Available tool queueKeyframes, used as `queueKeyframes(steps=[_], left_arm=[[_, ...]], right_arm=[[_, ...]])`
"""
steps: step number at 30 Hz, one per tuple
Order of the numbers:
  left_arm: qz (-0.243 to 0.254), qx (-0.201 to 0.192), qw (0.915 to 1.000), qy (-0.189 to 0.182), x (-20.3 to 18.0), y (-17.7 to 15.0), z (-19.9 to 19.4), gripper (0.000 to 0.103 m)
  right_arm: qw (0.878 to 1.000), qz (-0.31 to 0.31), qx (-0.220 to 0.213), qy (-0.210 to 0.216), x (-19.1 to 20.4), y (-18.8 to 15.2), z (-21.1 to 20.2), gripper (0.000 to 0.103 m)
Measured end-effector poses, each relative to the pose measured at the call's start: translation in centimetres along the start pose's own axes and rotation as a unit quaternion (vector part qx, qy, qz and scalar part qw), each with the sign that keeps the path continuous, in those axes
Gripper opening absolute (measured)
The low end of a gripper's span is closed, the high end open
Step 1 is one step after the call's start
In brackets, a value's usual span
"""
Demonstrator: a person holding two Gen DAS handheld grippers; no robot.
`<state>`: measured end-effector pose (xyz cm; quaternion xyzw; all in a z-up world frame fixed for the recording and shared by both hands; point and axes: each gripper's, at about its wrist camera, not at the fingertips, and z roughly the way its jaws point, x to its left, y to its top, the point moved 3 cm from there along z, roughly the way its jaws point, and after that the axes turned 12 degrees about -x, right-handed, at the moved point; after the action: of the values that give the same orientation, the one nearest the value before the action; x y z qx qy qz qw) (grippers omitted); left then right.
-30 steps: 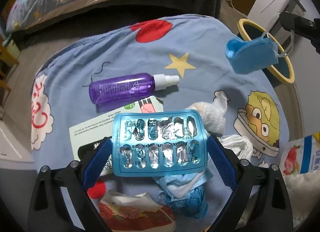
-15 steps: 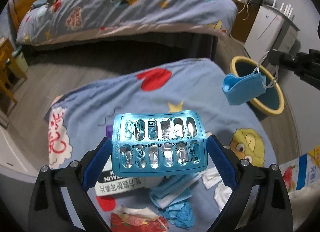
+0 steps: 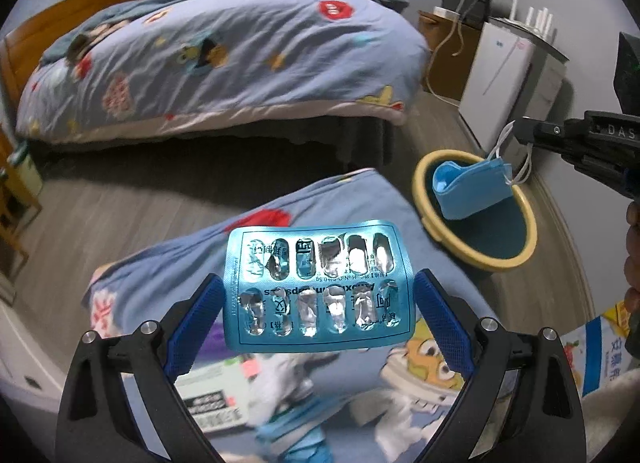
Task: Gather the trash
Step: 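Carry the mask and blister over the bin and open both tools to drop them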
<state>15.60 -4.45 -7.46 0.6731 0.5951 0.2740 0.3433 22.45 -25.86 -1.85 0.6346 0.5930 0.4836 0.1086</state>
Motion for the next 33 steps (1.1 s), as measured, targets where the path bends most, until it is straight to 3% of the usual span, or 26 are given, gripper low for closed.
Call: queueKeyframes(steps=[7, 13, 22, 33], left_arm=[[0.047, 0.005, 0.9983, -0.034, -6.5, 1.6, 3.8, 0.094], [0.082, 0.010, 0.9946, -0.063, -11.9, 2.6, 7.1, 0.094], [0.116, 0.034, 0.9893, -0.082, -17.6, 2.6, 12.6, 0.094], [0.132, 0.033, 0.9875, -0.079, -19.9, 2.2, 16.0, 0.095]], right_arm=[[0.997, -0.005, -0.028, -0.073, -6.0, 2.8, -1.6, 0.003], [0.993, 0.010, -0.020, -0.116, -11.1, 3.3, -1.5, 0.003], [0.989, 0.053, 0.003, -0.141, -16.0, 2.3, -0.4, 0.003], [0.987, 0.079, 0.001, -0.141, -16.8, 2.0, 0.1, 0.003]])
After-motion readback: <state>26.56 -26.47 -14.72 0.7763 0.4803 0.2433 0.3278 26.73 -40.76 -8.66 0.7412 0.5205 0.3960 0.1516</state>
